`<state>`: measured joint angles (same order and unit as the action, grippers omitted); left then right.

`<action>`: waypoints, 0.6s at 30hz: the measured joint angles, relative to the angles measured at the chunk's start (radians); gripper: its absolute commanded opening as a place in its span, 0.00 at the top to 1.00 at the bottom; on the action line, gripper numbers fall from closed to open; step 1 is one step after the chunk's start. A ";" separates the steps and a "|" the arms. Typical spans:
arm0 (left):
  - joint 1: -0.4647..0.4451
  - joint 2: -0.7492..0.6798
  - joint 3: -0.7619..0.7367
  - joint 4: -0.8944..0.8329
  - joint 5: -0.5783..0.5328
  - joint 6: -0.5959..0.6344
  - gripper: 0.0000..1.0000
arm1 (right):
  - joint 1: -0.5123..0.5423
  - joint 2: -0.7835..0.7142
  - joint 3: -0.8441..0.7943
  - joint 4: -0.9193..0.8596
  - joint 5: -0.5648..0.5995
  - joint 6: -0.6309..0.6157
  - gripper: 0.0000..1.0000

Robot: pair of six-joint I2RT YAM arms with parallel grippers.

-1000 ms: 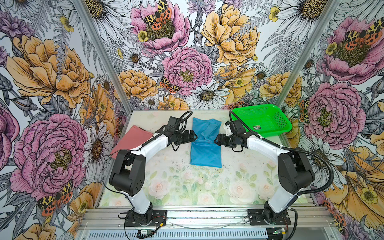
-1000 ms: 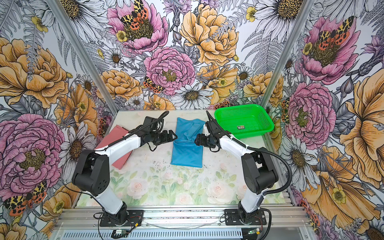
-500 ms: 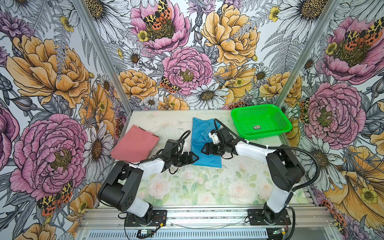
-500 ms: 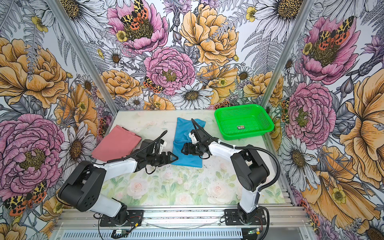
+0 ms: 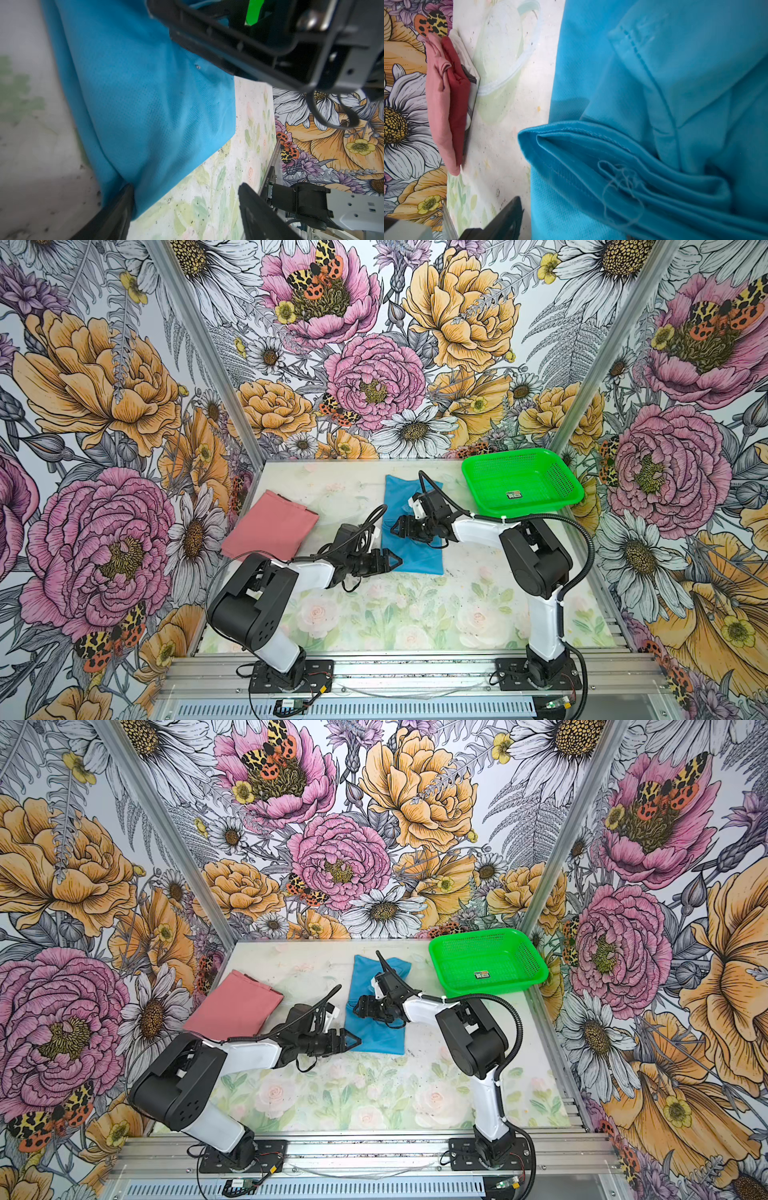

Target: Fold and stack the t-shirts

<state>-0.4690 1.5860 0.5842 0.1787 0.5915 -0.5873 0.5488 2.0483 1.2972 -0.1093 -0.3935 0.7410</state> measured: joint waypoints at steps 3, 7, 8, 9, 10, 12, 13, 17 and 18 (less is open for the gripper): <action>0.000 -0.007 -0.026 0.003 -0.008 -0.010 0.31 | -0.011 0.018 0.000 0.053 -0.001 0.041 0.23; 0.000 -0.049 -0.035 -0.076 -0.059 -0.008 0.38 | -0.023 0.036 0.000 0.116 -0.009 0.076 0.23; 0.000 -0.061 -0.035 -0.102 -0.074 -0.005 0.39 | -0.026 0.036 0.000 0.123 -0.012 0.081 0.23; 0.000 -0.073 -0.035 -0.128 -0.088 0.000 0.38 | -0.027 0.036 0.000 0.126 -0.012 0.082 0.23; 0.000 -0.085 -0.033 -0.152 -0.098 0.003 0.37 | -0.027 0.035 0.000 0.127 -0.012 0.082 0.23; 0.000 -0.117 -0.021 -0.211 -0.122 0.019 0.29 | -0.028 0.028 -0.002 0.122 -0.010 0.079 0.23; 0.000 -0.133 -0.008 -0.245 -0.134 0.028 0.26 | -0.029 0.018 -0.010 0.120 -0.010 0.077 0.23; 0.000 -0.171 0.064 -0.326 -0.168 0.060 0.18 | -0.044 -0.100 -0.111 0.098 0.004 0.070 0.22; 0.000 -0.172 0.079 -0.333 -0.172 0.063 0.18 | -0.052 -0.140 -0.140 0.090 0.006 0.066 0.22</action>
<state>-0.4690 1.4143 0.6628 -0.1547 0.4194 -0.5240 0.4965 1.9087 1.1568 -0.0193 -0.3874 0.8070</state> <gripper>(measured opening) 0.812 0.775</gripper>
